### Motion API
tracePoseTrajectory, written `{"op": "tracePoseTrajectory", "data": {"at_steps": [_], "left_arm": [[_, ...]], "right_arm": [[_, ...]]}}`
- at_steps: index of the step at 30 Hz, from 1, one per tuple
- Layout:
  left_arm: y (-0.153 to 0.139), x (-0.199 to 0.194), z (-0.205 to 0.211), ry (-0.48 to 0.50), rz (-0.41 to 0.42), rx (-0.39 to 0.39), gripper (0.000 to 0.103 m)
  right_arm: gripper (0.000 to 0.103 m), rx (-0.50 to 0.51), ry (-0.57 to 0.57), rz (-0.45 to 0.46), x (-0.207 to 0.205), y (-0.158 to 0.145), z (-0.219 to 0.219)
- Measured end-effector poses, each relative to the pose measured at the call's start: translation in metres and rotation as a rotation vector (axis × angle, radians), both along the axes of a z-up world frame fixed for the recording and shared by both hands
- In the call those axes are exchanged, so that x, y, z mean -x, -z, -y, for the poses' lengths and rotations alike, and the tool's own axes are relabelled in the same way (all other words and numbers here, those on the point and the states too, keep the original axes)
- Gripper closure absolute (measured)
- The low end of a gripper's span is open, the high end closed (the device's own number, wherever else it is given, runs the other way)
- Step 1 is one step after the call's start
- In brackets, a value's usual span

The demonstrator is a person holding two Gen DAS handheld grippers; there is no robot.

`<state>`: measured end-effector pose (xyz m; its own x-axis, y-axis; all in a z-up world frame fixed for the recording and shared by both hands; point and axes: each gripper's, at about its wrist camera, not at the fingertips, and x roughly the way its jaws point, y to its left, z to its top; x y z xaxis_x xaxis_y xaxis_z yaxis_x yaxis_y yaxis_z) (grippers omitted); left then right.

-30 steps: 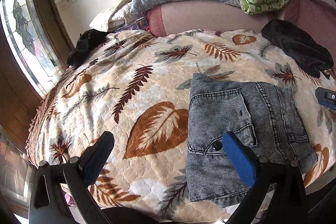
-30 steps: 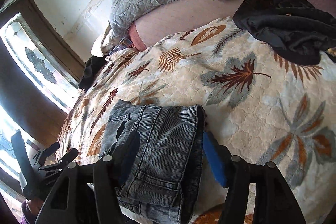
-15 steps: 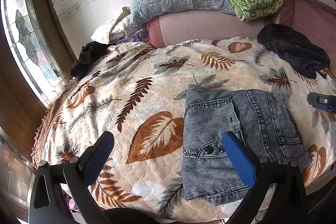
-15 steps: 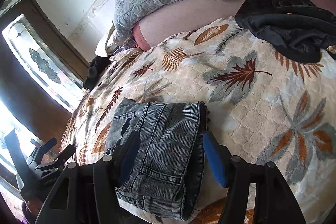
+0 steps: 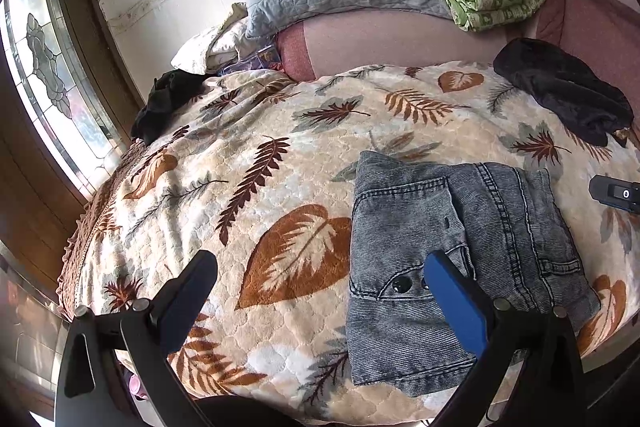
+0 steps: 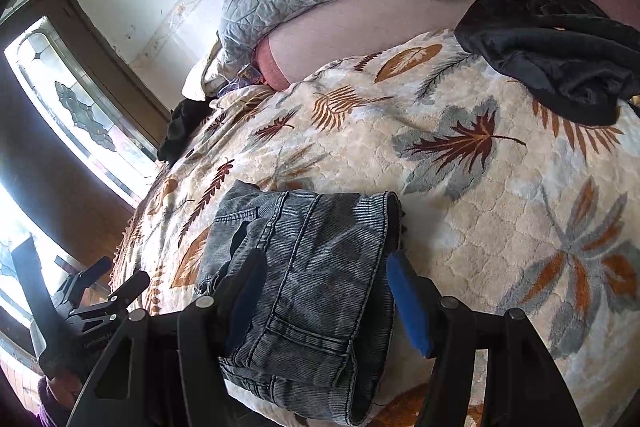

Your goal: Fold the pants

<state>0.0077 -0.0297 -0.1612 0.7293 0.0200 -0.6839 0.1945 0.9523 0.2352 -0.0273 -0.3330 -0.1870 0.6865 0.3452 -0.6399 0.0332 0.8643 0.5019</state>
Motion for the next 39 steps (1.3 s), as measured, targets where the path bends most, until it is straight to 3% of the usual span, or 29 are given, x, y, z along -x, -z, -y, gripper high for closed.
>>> {"op": "tracePoseTrajectory", "data": {"at_steps": [39], "left_arm": [[0.018, -0.006, 0.002, -0.007, -0.060, -0.027, 0.000]], "right_arm": [[0.037, 0.035, -0.007, -0.029, -0.002, 0.005, -0.001]]}}
